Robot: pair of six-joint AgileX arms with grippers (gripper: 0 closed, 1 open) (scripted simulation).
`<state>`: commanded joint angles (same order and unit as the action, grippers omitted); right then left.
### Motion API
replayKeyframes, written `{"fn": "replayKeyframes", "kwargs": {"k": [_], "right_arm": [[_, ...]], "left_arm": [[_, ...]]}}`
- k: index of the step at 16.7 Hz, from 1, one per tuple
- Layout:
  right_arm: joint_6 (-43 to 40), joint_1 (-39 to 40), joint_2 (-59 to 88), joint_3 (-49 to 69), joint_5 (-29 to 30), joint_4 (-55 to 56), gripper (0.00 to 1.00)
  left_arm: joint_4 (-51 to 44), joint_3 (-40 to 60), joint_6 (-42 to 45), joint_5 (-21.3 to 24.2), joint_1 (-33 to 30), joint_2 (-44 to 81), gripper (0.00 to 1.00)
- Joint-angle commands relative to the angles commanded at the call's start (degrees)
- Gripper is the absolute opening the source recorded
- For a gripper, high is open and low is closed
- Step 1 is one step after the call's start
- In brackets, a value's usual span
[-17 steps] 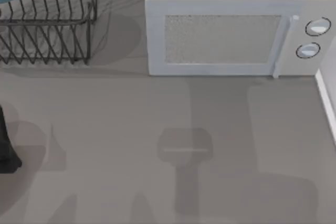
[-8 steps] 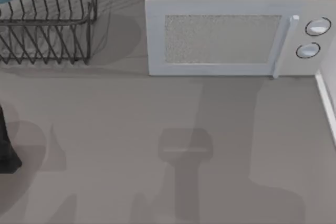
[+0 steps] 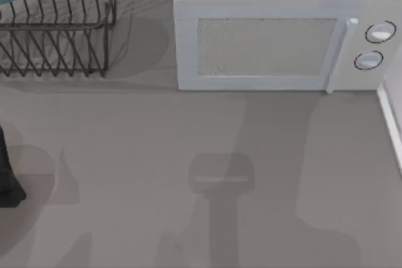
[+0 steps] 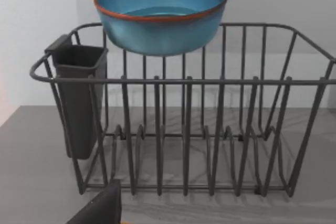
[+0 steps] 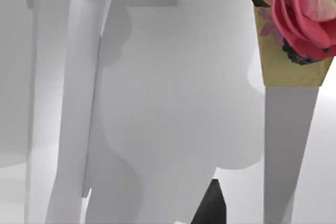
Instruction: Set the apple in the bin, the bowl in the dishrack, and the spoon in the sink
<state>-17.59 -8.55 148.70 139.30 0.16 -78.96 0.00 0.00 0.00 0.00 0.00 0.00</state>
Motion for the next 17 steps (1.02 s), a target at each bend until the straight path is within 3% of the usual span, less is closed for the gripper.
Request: {"fn": "replayKeyframes", "kwargs": {"k": [12,17], "right_arm": [[0.0,0.0,0.0,0.0,0.0,0.0,0.98],[0.0,0.0,0.0,0.0,0.0,0.0,1.0]], "left_arm": [[0.0,0.0,0.0,0.0,0.0,0.0,1.0],[0.0,0.0,0.0,0.0,0.0,0.0,1.0]]}}
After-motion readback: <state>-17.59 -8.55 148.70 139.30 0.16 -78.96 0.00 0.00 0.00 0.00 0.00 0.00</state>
